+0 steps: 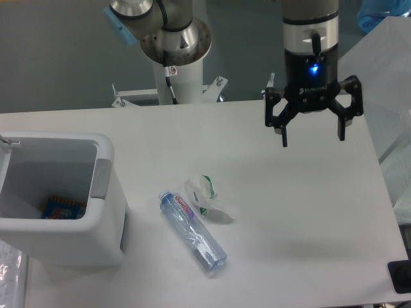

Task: Place the trash in the trash can
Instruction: 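Move the open gripper over the crumpled white-and-green wrapper and lower it, then close the gripper on the wrapper and lift it off the table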

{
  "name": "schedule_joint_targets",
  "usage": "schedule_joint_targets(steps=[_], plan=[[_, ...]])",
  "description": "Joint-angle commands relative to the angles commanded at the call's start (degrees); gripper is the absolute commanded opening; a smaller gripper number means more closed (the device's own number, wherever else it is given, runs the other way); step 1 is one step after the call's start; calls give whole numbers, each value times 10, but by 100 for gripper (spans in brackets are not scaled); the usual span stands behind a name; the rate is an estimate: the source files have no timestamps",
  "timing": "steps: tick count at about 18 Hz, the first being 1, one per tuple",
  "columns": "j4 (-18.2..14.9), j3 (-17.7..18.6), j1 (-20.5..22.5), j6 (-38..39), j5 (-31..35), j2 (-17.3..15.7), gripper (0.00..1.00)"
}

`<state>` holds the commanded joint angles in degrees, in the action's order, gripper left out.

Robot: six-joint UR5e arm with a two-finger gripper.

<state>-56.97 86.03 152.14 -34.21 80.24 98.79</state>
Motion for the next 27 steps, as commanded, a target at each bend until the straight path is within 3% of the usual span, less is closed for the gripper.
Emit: schedule_joint_targets(steps=[3, 4, 10, 19, 27], plan=[[67, 68, -2, 13, 0, -5, 100], [70, 83, -4, 12, 0, -6, 100], [68, 145, -42, 57, -8, 0, 100], [67, 170, -100, 154, -14, 58, 100], [69, 221, -122, 155, -14, 66, 100]])
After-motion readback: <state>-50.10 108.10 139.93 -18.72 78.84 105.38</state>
